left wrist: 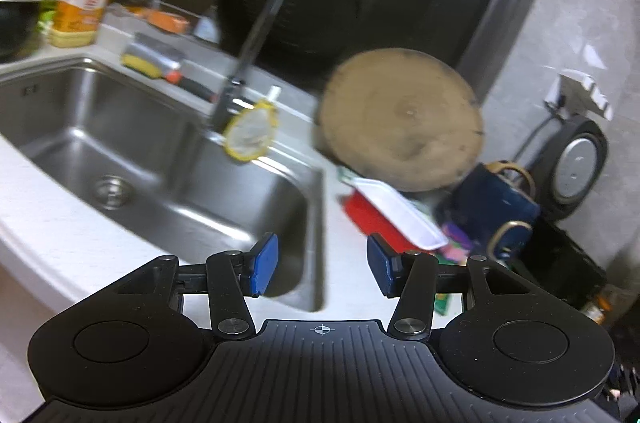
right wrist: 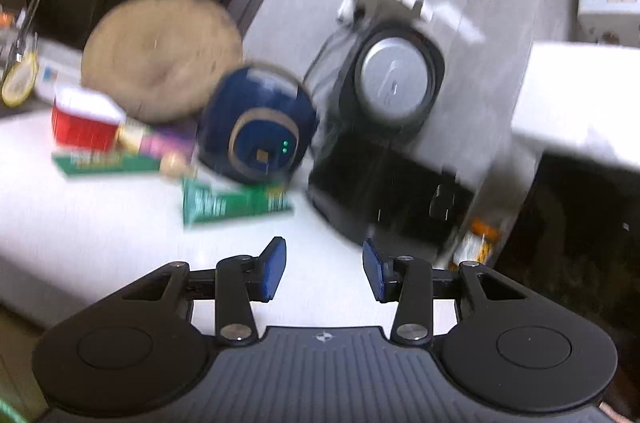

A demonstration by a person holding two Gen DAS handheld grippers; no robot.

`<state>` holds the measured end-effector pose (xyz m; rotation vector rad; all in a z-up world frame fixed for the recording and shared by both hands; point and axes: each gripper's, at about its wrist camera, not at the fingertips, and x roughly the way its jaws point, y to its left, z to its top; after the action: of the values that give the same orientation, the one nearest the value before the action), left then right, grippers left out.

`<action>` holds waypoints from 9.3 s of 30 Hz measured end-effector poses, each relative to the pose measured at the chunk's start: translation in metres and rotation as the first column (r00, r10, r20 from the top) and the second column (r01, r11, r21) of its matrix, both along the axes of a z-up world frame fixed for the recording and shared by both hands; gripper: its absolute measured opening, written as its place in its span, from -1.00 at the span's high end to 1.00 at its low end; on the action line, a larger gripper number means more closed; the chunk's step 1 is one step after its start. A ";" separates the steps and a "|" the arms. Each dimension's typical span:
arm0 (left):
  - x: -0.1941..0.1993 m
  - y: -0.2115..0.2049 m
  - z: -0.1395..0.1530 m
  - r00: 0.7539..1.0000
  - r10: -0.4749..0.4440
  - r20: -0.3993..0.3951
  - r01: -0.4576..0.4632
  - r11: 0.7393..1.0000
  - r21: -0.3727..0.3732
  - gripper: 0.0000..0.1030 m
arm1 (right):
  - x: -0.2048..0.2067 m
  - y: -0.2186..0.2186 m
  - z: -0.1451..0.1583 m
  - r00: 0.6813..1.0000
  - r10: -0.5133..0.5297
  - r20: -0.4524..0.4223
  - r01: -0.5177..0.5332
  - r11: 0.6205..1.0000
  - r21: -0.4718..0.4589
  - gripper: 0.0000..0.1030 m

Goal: Collect trash

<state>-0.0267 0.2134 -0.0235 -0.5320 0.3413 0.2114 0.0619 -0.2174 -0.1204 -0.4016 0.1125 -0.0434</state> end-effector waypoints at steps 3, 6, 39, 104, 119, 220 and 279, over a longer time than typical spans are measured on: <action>0.013 -0.011 0.005 0.999 -0.047 0.010 0.047 0.999 0.014 -0.05 | 0.013 0.002 0.023 0.999 0.023 0.033 -0.024 0.999 0.046 0.20; 0.027 -0.019 0.015 0.997 -0.079 0.026 0.078 0.997 0.024 -0.05 | 0.028 0.012 0.044 0.997 0.069 0.046 -0.073 0.994 0.086 0.20; 0.283 -0.074 -0.019 0.952 -0.003 -0.307 -0.010 0.999 -0.040 -0.05 | 0.285 0.102 0.059 0.703 0.521 -0.483 -0.364 0.848 0.385 -0.20; 0.197 -0.096 -0.039 0.903 -0.056 -0.427 0.053 0.998 -0.018 0.50 | 0.243 0.104 0.069 0.551 0.645 -0.530 -0.460 0.764 0.452 0.35; 0.174 -0.102 -0.033 0.915 -0.066 -0.398 0.093 0.994 0.049 0.50 | 0.158 0.084 0.040 0.672 0.440 -0.596 -0.354 0.897 0.264 0.00; 0.126 -0.085 -0.056 0.886 -0.189 -0.423 0.218 0.976 0.021 0.58 | 0.171 0.086 0.065 0.785 0.403 -0.471 -0.288 0.910 0.299 0.11; -0.044 0.003 -0.076 0.873 -0.355 -0.333 0.329 0.935 -0.134 0.76 | 0.012 0.082 0.034 0.558 0.607 -0.566 -0.507 0.789 0.346 -0.49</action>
<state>-0.0711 0.2166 -0.0993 -0.4958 0.7910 -0.0543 0.0740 -0.1352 -0.0863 -0.2736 0.6866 0.7633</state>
